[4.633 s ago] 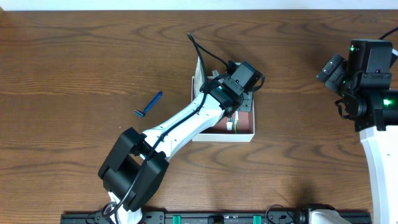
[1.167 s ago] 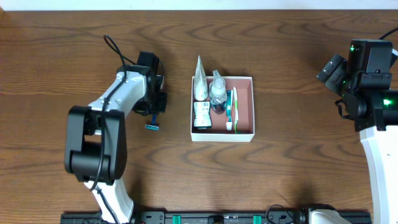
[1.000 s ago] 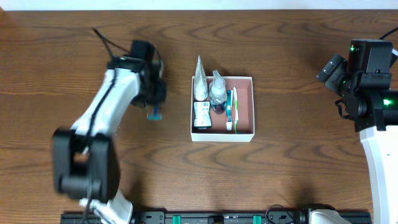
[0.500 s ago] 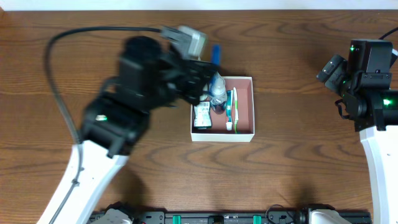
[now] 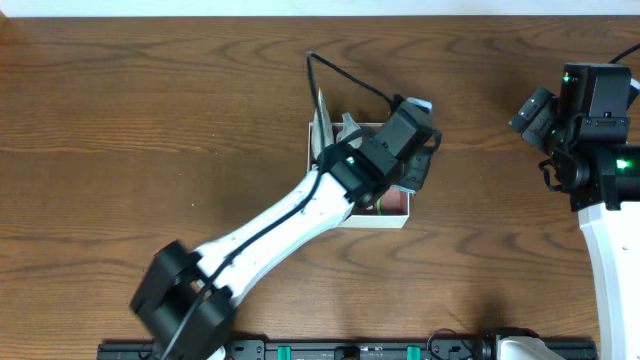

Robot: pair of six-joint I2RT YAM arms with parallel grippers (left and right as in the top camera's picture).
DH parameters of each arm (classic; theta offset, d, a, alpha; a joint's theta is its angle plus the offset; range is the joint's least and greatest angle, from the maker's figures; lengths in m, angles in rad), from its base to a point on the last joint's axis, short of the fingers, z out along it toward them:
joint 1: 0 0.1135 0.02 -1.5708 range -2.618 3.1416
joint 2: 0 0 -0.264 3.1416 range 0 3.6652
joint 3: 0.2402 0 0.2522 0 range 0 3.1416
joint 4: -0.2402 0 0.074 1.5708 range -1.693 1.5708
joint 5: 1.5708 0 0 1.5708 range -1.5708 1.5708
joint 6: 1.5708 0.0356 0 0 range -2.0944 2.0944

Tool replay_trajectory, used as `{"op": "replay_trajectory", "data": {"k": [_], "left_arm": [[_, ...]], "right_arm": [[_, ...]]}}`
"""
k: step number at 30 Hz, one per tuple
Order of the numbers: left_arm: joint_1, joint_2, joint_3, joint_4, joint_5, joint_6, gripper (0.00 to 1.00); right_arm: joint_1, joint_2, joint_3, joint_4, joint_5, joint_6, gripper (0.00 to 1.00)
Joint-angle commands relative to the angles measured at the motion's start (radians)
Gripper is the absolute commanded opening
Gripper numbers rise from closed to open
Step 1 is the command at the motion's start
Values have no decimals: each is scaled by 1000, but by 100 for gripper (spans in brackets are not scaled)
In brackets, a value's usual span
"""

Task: Pack container
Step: 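Carry the blue razor into the box and release it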

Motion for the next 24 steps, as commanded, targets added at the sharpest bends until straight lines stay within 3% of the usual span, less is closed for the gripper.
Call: {"op": "replay_trajectory", "data": {"k": [1, 10, 14, 16, 24], "left_arm": [[20, 36, -3, 6, -63, -51, 6], [37, 94, -3, 9, -70, -50, 7], [37, 97, -3, 13, -71, -50, 27], [37, 97, -3, 21, -71, -50, 32], [37, 83, -2, 23, -70, -19, 33]], "right_arm": [[-5, -1, 4, -1, 7, 12, 99], [-5, -1, 4, -1, 7, 12, 99], [-5, -1, 4, -1, 7, 12, 99], [-5, -1, 4, -1, 7, 12, 99], [-5, -1, 4, -1, 7, 12, 99]]}}
